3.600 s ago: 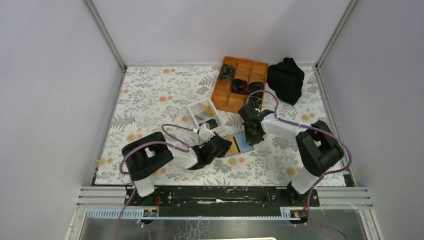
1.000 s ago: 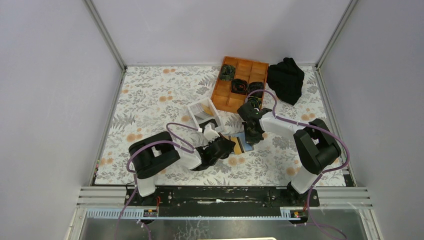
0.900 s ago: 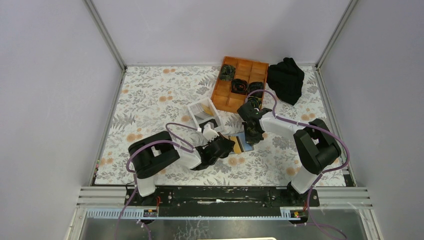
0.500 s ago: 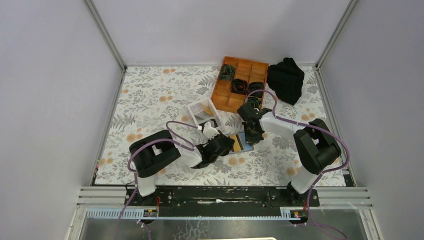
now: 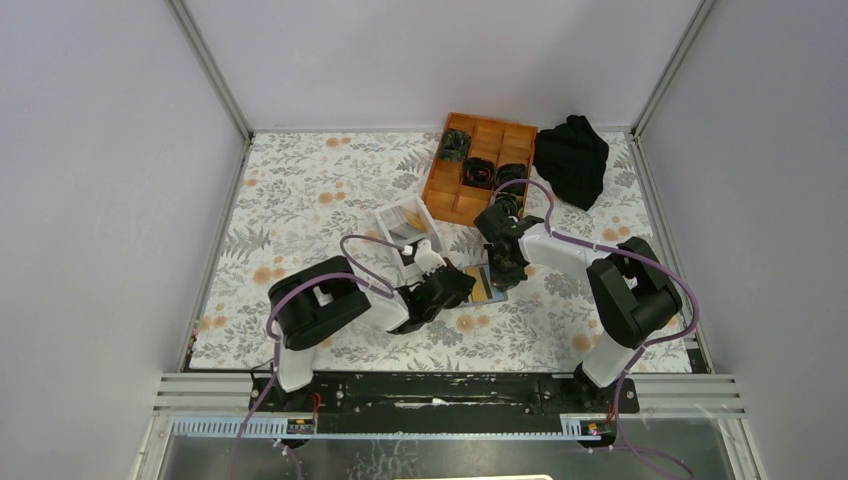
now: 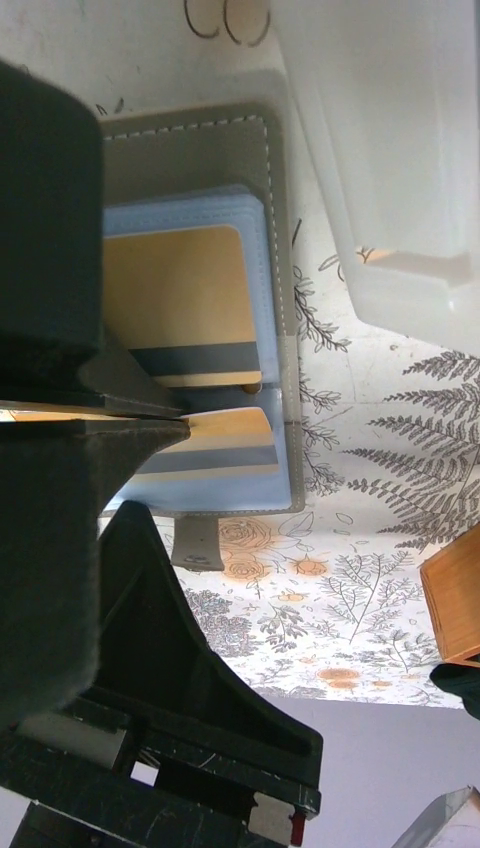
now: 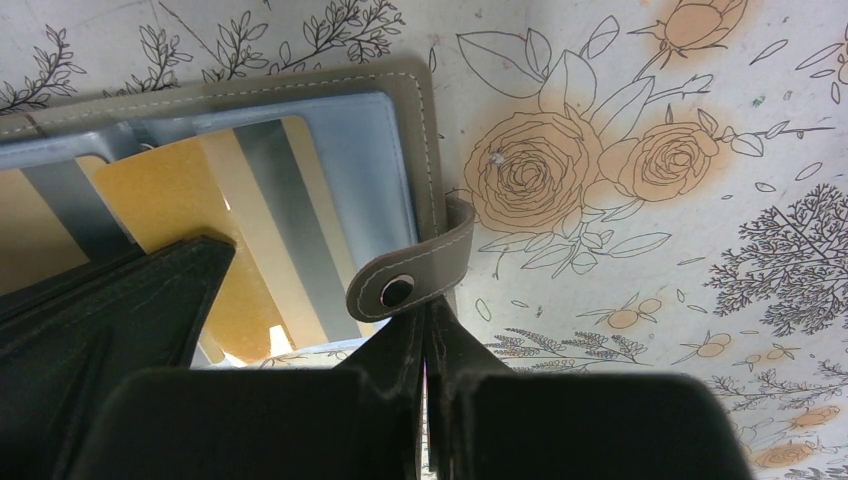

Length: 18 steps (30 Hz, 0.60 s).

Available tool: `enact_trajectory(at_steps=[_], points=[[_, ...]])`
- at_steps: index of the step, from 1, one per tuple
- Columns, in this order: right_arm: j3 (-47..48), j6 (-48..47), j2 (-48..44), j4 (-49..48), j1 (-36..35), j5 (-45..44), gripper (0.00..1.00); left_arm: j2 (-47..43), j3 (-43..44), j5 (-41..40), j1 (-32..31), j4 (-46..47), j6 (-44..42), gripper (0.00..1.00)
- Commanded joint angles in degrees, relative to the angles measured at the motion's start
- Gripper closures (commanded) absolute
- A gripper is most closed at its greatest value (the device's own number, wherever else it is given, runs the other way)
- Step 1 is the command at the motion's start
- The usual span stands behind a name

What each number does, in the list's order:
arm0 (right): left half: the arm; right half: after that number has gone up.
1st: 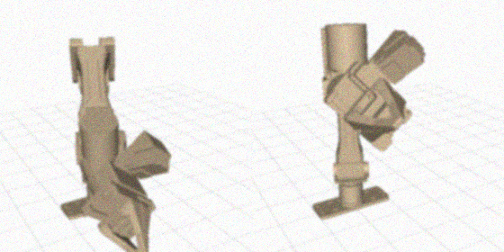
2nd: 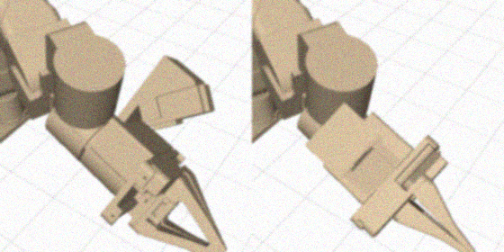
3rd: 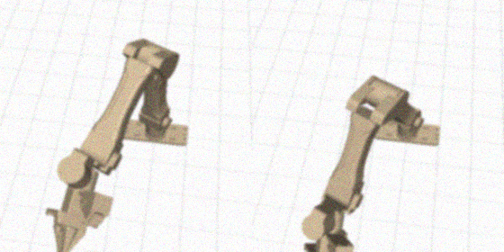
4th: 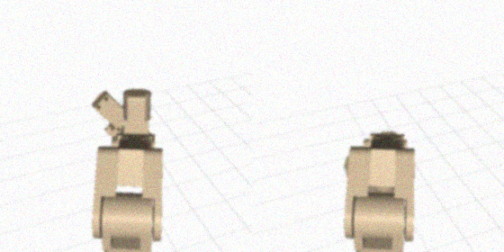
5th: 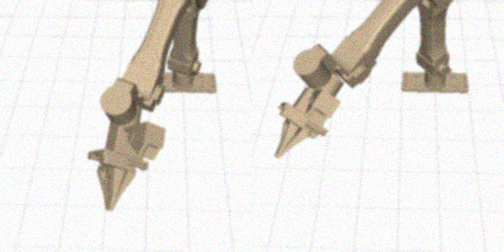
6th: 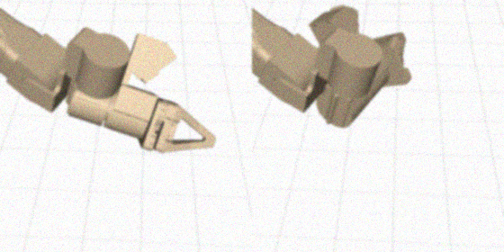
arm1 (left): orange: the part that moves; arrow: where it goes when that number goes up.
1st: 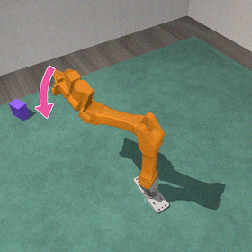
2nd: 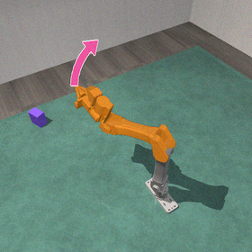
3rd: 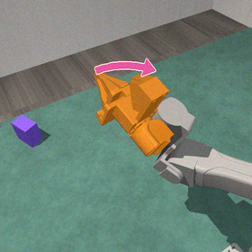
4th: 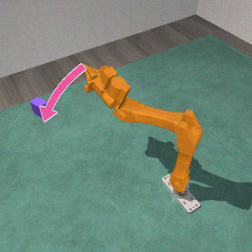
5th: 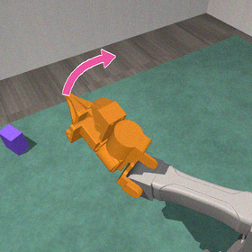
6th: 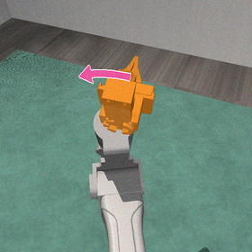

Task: Put the credit cards into the card holder
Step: Insert the credit card into the card holder.

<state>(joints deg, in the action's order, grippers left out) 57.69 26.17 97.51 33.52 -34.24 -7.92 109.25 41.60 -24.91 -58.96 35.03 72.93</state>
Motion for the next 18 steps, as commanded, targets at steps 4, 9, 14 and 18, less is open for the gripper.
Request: enact_trajectory(at_steps=[4, 9, 14, 18], points=[[-1.40, -0.17, 3.99, -0.73, -0.22, 0.28, 0.99, 4.03, 0.84, 5.12, 0.18, -11.84, -7.06, 0.84], [-1.25, -0.09, 4.08, -0.80, -0.23, 0.56, 0.99, 3.22, 0.99, 5.47, 0.19, -13.75, -7.54, 0.60], [-1.13, -0.16, 3.91, -0.91, -0.21, 0.88, 0.99, 1.37, 1.81, 4.79, 0.23, -18.64, -8.42, 0.51], [-1.31, -0.07, 3.61, -0.99, -0.21, 0.89, 0.98, -1.23, 1.99, 3.31, 0.17, -24.49, -8.68, 0.47]])
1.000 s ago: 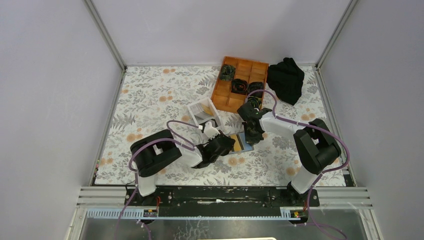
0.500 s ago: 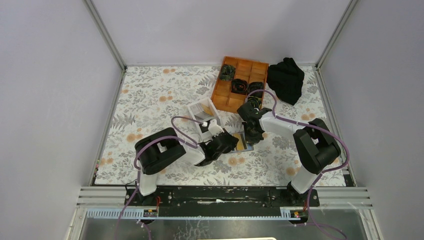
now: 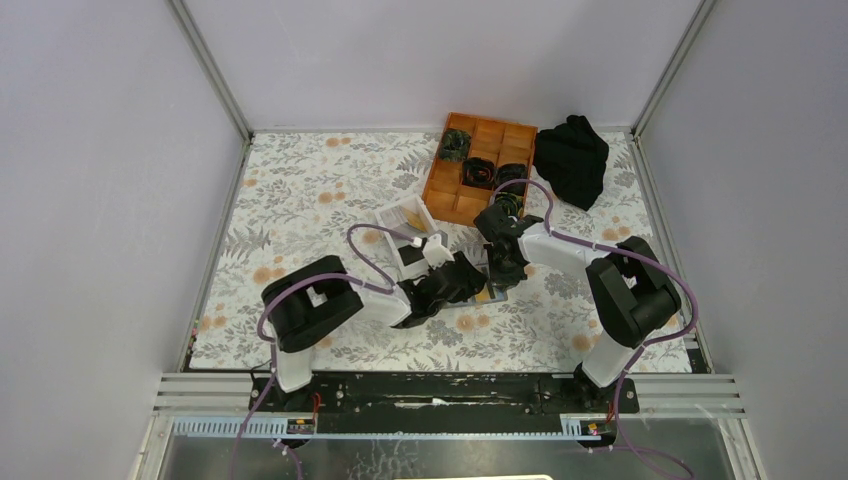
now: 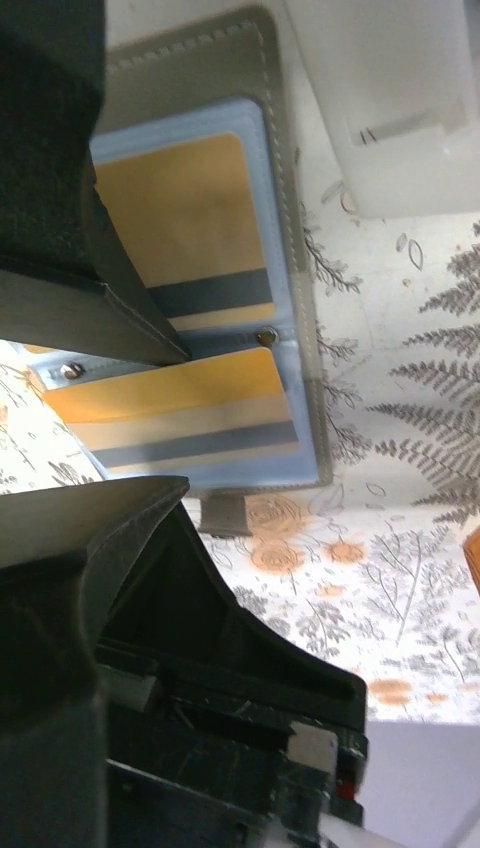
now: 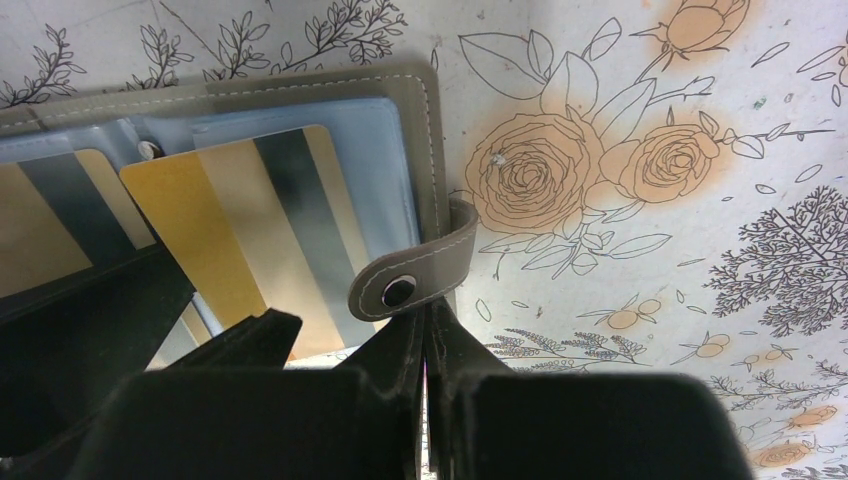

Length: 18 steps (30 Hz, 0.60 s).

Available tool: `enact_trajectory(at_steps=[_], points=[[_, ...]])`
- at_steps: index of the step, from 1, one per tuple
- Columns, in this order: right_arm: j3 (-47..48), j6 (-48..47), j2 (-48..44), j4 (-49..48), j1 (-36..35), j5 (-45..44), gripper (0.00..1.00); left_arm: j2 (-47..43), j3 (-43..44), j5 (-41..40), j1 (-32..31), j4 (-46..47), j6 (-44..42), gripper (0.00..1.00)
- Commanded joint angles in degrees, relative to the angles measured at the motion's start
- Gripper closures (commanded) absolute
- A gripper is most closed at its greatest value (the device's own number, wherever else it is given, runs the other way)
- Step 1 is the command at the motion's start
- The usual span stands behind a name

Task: Put the credit cards into the card holder
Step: Insert the credit card into the card holder.

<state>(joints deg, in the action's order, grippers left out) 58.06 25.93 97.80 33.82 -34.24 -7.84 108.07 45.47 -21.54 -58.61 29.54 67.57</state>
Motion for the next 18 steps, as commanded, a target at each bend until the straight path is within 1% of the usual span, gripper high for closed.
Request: enact_trajectory(at_steps=[1, 8, 13, 18], points=[[-1.61, 0.17, 3.28, -1.29, -0.21, 0.83, 0.98, -0.66, -1.97, -0.25, -0.12, -20.35, -3.28, 0.47], [-1.77, 0.48, 2.62, -1.61, -0.23, 1.48, 0.99, -3.83, -1.09, -2.20, -0.17, -28.09, -2.53, 0.47], [-1.81, 0.72, 1.94, -1.83, -0.22, 2.14, 0.98, -3.76, 2.86, -3.68, -0.19, -32.91, -4.57, 0.49], [-2.15, 0.78, 0.97, -1.98, -0.21, 2.61, 0.99, -1.77, 8.32, -4.19, -0.18, -37.31, -6.93, 0.51]])
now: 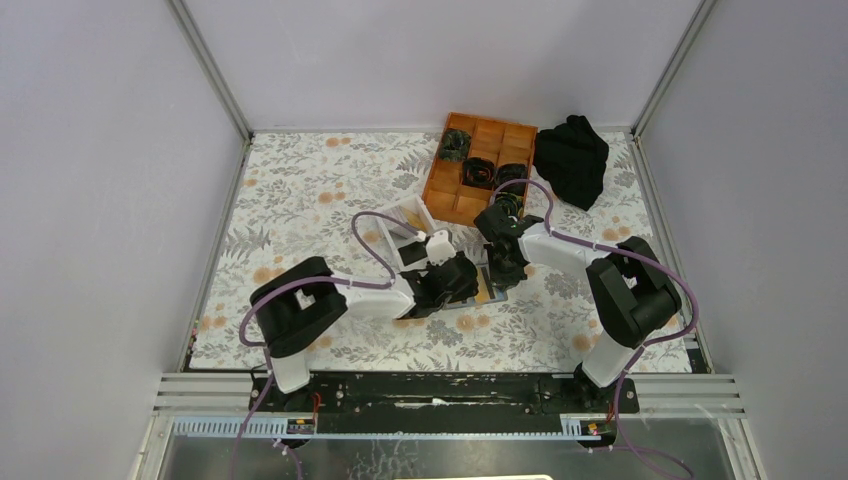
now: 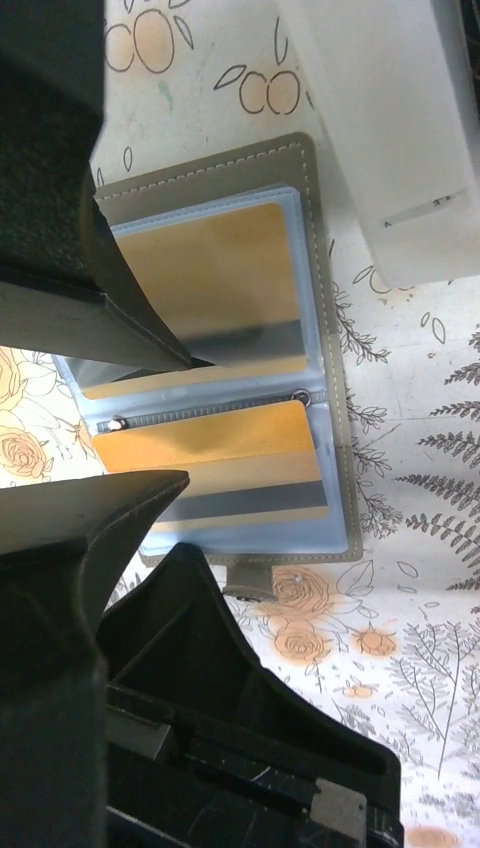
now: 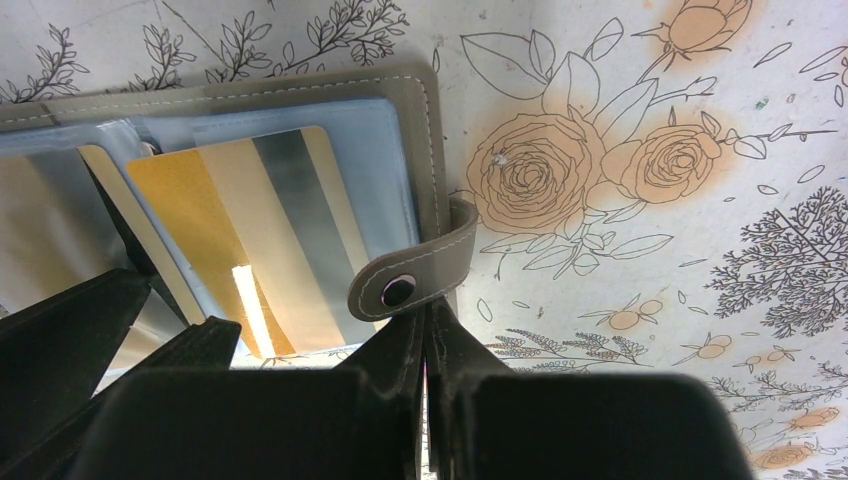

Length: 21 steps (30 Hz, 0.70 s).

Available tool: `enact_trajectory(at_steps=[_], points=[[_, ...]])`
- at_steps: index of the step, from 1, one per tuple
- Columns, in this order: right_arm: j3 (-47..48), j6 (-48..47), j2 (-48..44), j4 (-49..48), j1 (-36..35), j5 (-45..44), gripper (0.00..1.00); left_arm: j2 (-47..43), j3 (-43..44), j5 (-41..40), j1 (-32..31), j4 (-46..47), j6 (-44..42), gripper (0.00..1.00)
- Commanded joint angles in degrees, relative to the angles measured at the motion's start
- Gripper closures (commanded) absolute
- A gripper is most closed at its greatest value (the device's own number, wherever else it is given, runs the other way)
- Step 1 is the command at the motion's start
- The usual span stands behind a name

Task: Put the credit cards into the card holder
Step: Insert the credit card into the card holder.

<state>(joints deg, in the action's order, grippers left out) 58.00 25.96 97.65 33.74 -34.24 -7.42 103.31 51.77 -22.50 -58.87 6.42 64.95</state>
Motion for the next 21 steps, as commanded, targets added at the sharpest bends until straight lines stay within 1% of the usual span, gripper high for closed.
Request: enact_trajectory(at_steps=[1, 8, 21], points=[[-2.09, 0.79, 1.02, -1.95, -0.26, 2.35, 0.99, 3.32, 2.89, -3.16, 0.15, -14.85, -4.57, 0.51], [-2.56, 0.83, 0.12, -2.40, -0.21, 3.61, 0.98, 6.15, 8.27, -2.99, 0.28, -18.71, -6.14, 0.53], [-3.02, 0.93, -1.39, -2.88, -0.17, 5.50, 0.97, 8.94, 11.72, -3.03, 0.28, -18.88, -4.87, 0.57]])
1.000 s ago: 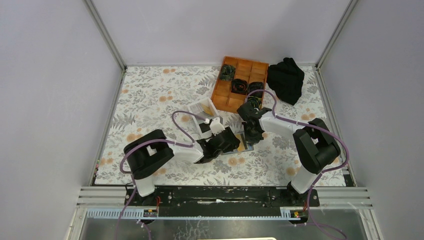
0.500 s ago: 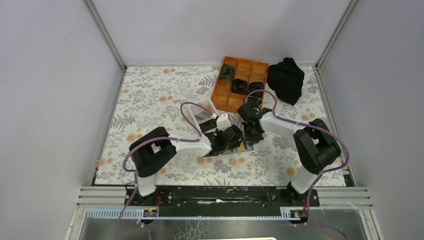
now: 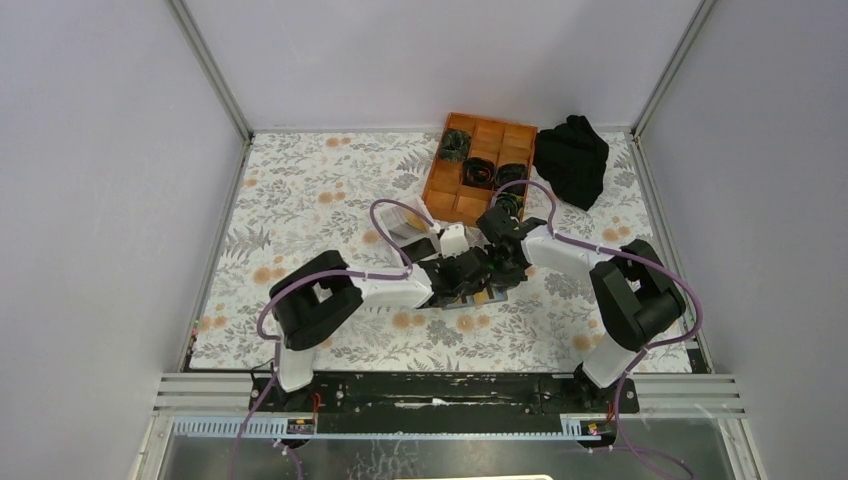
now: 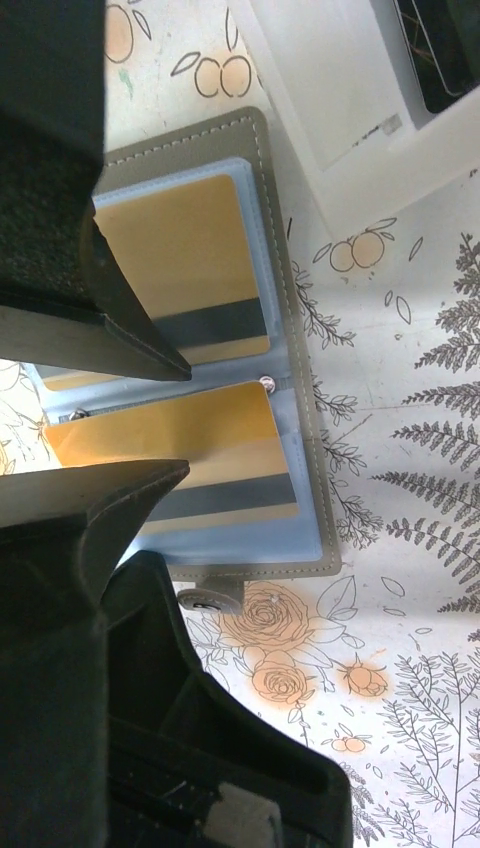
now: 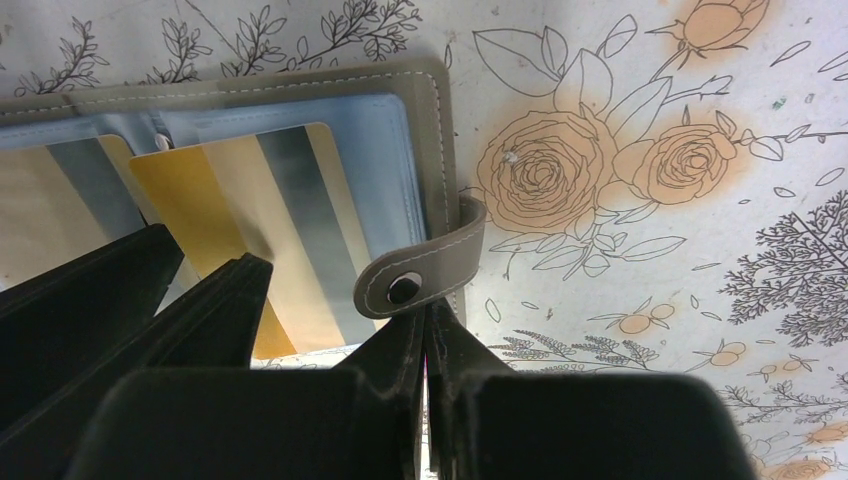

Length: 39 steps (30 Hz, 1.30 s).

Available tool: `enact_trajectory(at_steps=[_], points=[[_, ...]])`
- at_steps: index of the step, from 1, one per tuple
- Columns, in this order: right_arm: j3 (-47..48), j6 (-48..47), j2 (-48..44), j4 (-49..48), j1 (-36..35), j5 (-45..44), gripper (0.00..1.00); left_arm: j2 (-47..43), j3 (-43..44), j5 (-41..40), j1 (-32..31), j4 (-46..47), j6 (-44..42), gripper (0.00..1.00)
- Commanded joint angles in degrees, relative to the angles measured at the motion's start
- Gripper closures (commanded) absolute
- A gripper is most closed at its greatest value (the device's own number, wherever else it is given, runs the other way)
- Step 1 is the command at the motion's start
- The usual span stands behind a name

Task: Put the credit cards into the card holder
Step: Insert the credit card into the card holder.

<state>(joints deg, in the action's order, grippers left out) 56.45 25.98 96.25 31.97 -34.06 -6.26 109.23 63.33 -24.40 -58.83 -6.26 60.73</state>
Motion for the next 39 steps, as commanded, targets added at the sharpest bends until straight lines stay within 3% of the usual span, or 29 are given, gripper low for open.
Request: enact_trajectory(at_steps=[1, 11, 22, 39], points=[[-1.55, 0.86, -0.13, -1.04, -0.30, 4.26, 0.97, 3.25, 0.39, -1.09, 0.23, -6.14, -0.47, 0.58], [-2.00, 0.82, -0.72, -0.86, 0.09, 3.63, 0.94, 5.02, 3.42, -0.31, 0.29, -5.60, -0.36, 0.60], [-2.10, 1.95, -6.46, -0.80, 1.18, -0.87, 0.80, 6.20, 3.44, 0.10, 0.25, -6.72, 0.00, 0.60], [-5.51, 4.88, -6.69, -3.13, 2.34, -4.33, 0.82, 4.36, 2.00, 0.36, 0.21, -6.34, -3.27, 0.60]])
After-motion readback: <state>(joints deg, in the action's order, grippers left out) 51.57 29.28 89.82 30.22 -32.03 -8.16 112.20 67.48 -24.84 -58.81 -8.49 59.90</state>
